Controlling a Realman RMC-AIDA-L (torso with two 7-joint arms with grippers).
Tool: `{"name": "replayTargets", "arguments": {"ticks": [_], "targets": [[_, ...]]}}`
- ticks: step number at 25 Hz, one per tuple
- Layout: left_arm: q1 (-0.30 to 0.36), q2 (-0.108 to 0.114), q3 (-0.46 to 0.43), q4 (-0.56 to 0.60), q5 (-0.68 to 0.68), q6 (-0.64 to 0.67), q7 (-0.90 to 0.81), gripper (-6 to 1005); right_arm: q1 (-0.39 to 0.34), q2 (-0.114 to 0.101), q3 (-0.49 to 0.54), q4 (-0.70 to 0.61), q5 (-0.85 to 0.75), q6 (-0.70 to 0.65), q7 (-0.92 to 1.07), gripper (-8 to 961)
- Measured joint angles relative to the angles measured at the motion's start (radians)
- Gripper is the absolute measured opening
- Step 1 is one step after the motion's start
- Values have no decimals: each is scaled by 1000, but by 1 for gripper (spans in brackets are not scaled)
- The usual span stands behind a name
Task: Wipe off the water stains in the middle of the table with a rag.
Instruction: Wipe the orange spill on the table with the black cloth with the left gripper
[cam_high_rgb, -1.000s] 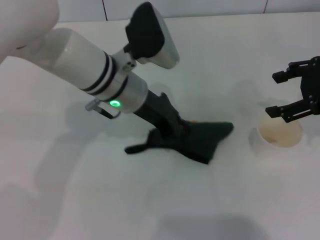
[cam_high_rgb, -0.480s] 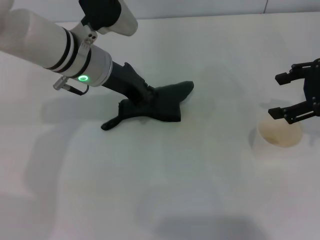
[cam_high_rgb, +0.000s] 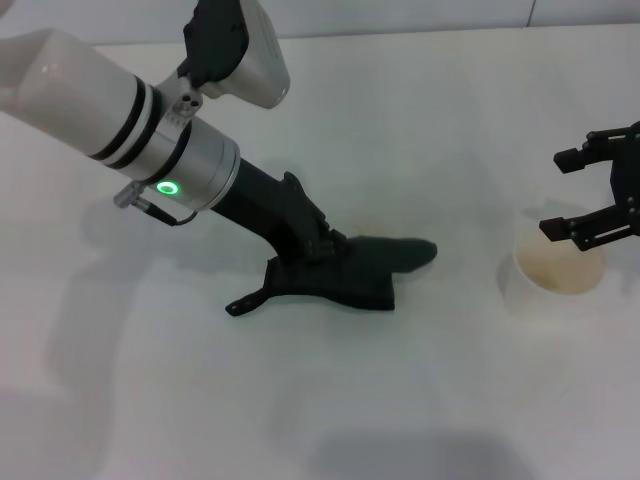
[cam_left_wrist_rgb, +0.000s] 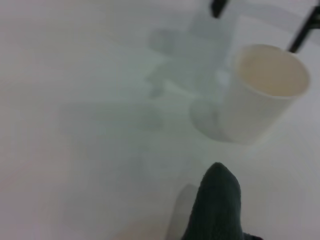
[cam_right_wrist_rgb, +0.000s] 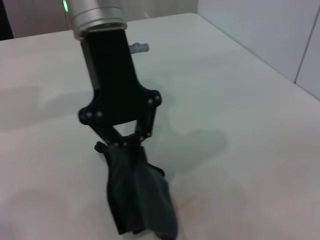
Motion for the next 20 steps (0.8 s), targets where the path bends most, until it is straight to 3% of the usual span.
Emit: {"name": "replayTargets", "arguments": {"ticks": [6,20], "targets": [[15,-3,41,21,11,59,32,54,1,-1,0,0,3,8,-1,868],[42,-1,41,10,118,-268,-42,55,14,2,2,6,5,13,-7,859]]}}
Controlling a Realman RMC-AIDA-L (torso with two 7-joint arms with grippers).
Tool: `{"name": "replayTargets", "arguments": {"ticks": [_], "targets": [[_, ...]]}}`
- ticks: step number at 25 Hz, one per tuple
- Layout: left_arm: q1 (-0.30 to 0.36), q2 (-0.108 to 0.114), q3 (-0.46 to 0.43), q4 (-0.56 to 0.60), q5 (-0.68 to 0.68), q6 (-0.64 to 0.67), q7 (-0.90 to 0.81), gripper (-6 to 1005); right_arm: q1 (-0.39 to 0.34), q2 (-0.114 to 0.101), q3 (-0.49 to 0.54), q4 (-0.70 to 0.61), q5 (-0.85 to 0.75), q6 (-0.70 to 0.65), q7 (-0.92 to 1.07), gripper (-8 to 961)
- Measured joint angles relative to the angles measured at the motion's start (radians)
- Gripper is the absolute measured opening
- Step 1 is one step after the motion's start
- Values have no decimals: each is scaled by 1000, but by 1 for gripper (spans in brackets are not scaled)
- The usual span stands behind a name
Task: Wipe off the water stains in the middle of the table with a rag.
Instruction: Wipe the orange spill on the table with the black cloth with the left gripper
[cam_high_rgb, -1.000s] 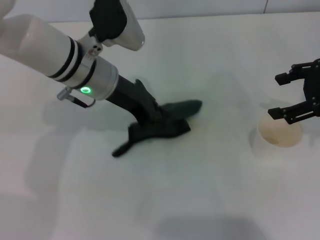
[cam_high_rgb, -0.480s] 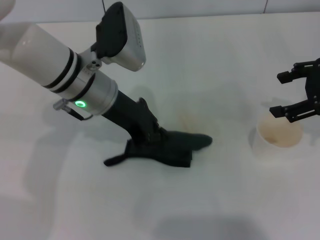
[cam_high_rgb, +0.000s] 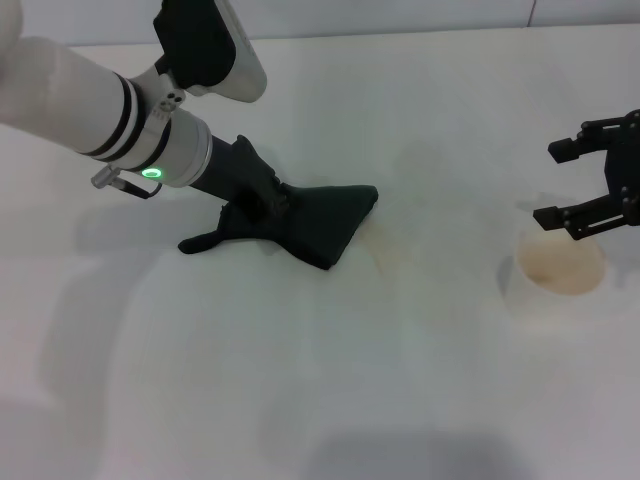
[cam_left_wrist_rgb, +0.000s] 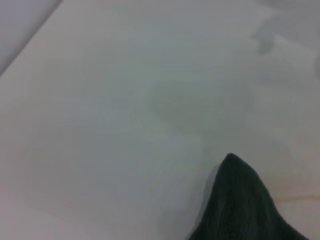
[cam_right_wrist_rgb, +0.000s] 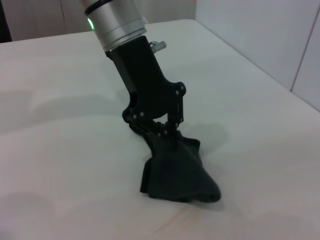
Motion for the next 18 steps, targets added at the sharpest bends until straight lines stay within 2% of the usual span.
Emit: {"name": "replayTargets", "arguments": {"ticks": [3,6,9,12,13,17,18], "targets": [[-2,-3,-3,0,-12,0,5,54,4,0,-4,5,-3,3,0,855],[-8,-5,40,0,-73,7,16,54,5,1,-8,6,-4,9,-1,855],[-11,-5,117,0,-159,13,38,55,6,2,-9,6,-3,9,-2,854],[-19,-6,254,2,-271,31,48,55,6,3,-10,6,-3,9,1,854],[-19,-6,254,2,-271,31,48,55,6,4,-10,5,-3,8,3,854],[-16,-7,368,20,-350,78,40,54,6,4,-7,-1,-2,3,5,855],[-16,-7,368,20,-350,78,40,54,6,4,-7,-2,-2,2,6,855]]}}
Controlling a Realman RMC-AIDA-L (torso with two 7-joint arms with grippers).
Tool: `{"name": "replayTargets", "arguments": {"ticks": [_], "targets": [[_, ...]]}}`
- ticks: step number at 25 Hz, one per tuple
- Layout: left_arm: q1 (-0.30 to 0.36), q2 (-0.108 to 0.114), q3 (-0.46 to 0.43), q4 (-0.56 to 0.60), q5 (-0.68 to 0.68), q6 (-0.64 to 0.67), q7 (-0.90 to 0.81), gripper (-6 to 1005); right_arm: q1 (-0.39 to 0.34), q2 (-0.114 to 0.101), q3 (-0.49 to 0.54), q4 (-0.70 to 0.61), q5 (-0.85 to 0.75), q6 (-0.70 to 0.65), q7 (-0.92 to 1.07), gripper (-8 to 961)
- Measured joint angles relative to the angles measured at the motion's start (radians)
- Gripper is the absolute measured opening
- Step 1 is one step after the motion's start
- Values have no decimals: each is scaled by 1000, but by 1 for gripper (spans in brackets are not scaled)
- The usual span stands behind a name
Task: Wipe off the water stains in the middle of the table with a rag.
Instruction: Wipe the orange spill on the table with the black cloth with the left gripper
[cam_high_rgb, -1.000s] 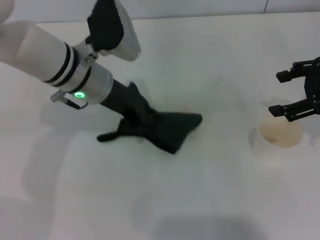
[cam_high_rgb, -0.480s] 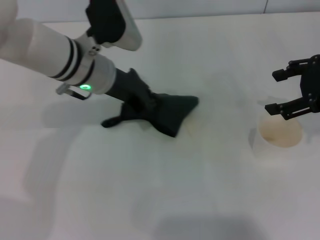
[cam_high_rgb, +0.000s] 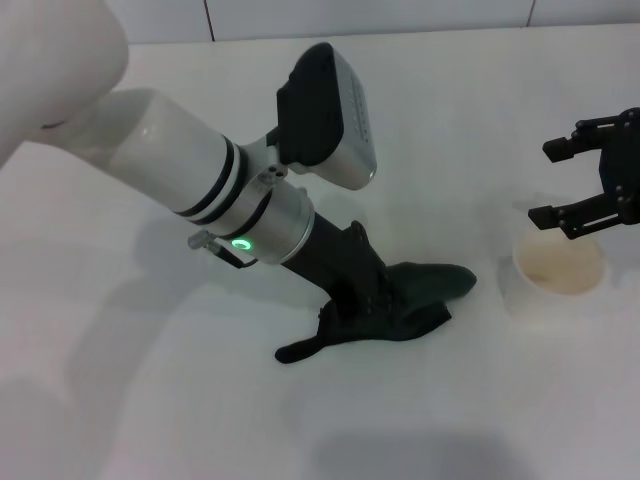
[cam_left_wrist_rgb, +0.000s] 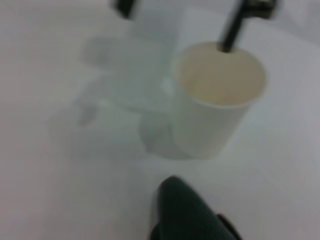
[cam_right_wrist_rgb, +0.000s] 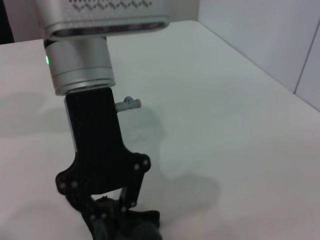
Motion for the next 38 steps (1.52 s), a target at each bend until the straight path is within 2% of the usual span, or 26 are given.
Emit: {"name": "replayTargets", "arguments": {"ticks": [4,7,12,15,17,21,29,34,38], "targets": [[6,4,-22,-12,22,-11,-14,54,0,0,2,-1,2,0,0,854],[14,7,-149,-24,119,-24,-19,55,0,0,1,1,2,0,1,854],[20,10,-433,-34,299,-35,-20,55,2,5,-4,1,2,2,1,854],[12,11,-535,-29,350,-36,-19,55,7,7,-4,6,0,4,-2,854],[8,11,-556,-29,356,-37,-15,55,10,9,-5,8,-3,4,-2,854],[-6,4,-533,-47,341,-40,-2,55,10,11,-8,9,-3,5,-4,855],[-48,0,-317,-172,157,-98,39,55,9,17,-18,10,0,7,-5,855],[-44,-1,-146,-151,22,-74,31,55,3,17,-18,8,2,3,-3,855],[-31,-1,-119,-120,-4,9,26,54,2,16,-18,5,2,-1,0,855]]}}
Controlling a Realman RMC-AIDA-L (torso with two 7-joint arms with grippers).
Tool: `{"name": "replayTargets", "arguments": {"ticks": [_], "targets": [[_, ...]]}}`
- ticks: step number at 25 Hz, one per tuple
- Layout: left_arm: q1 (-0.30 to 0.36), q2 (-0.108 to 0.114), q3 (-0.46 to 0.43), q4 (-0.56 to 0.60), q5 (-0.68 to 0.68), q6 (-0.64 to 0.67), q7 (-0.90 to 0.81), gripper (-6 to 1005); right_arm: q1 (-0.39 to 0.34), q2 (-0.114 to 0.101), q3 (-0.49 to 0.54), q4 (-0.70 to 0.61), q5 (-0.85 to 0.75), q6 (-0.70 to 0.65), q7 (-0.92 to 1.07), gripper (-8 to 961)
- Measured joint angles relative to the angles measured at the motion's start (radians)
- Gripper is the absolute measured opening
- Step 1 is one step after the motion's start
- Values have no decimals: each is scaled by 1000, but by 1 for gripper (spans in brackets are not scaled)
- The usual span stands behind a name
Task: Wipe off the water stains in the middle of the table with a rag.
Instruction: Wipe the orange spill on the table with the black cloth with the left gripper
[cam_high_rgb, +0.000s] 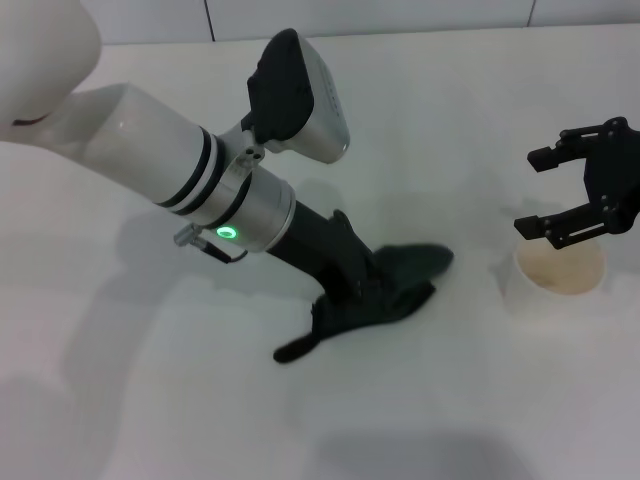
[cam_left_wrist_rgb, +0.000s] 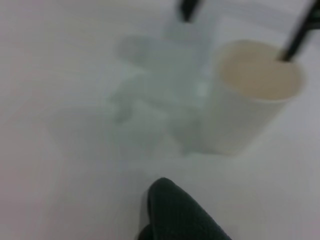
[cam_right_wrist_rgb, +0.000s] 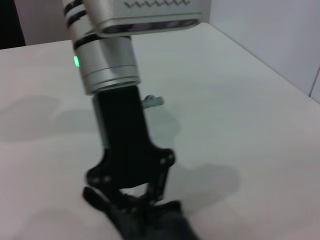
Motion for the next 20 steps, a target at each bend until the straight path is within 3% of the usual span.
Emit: {"name": "replayTargets", "arguments": {"ticks": [7,10,20], "targets": [[42,1,2,62,-16,113,-7,54,0,-1,0,-3,-1,-1,1,855],[47,4,-10,69,29,95,-31,54,0,0,0,-3,-2,-1,1,854],[56,10,-261,70,201,-13,-40,54,0,2,0,4,-4,0,1,854]]}}
